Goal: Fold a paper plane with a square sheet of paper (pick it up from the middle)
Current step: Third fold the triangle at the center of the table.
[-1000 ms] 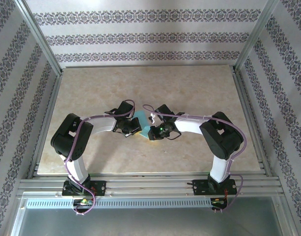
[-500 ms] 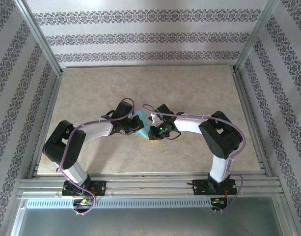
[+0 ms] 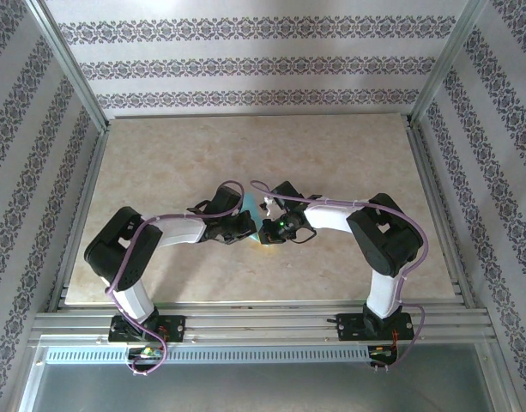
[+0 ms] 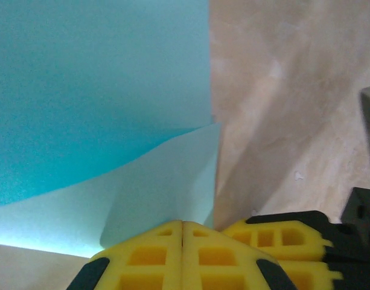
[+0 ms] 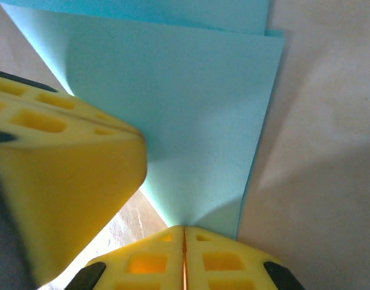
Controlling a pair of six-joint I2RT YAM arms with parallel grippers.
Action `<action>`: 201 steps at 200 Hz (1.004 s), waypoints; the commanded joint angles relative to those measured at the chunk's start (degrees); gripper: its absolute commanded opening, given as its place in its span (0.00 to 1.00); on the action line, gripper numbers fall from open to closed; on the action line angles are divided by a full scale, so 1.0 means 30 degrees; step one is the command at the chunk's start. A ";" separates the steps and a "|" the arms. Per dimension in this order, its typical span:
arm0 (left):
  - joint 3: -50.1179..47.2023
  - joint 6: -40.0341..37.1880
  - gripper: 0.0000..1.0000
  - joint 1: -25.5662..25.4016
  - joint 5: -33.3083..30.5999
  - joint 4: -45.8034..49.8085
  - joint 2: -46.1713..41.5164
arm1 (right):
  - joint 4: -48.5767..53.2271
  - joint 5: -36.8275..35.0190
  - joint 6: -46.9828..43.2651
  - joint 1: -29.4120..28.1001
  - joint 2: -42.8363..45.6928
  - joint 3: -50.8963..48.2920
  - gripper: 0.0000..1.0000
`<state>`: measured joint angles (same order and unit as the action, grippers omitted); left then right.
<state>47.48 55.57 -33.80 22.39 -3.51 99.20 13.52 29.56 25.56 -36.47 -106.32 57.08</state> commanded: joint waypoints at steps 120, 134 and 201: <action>-0.0410 -0.0989 0.05 0.0341 -0.1325 0.1221 0.0453 | 0.1220 -0.1065 0.0333 0.0230 -0.1173 -0.0132 0.11; -0.0703 -0.1001 0.05 0.0635 -0.1485 0.1184 0.0389 | 0.1234 -0.1068 0.0349 0.0242 -0.1179 -0.0146 0.10; -0.1849 -0.1388 0.05 0.2858 -0.1111 0.0615 0.0130 | 0.1468 -0.1153 0.0283 0.0291 -0.1342 -0.0130 0.10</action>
<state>44.64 53.17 -29.56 24.80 -4.99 99.37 11.40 30.30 26.00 -36.10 -107.66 57.95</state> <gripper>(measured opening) 0.063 0.106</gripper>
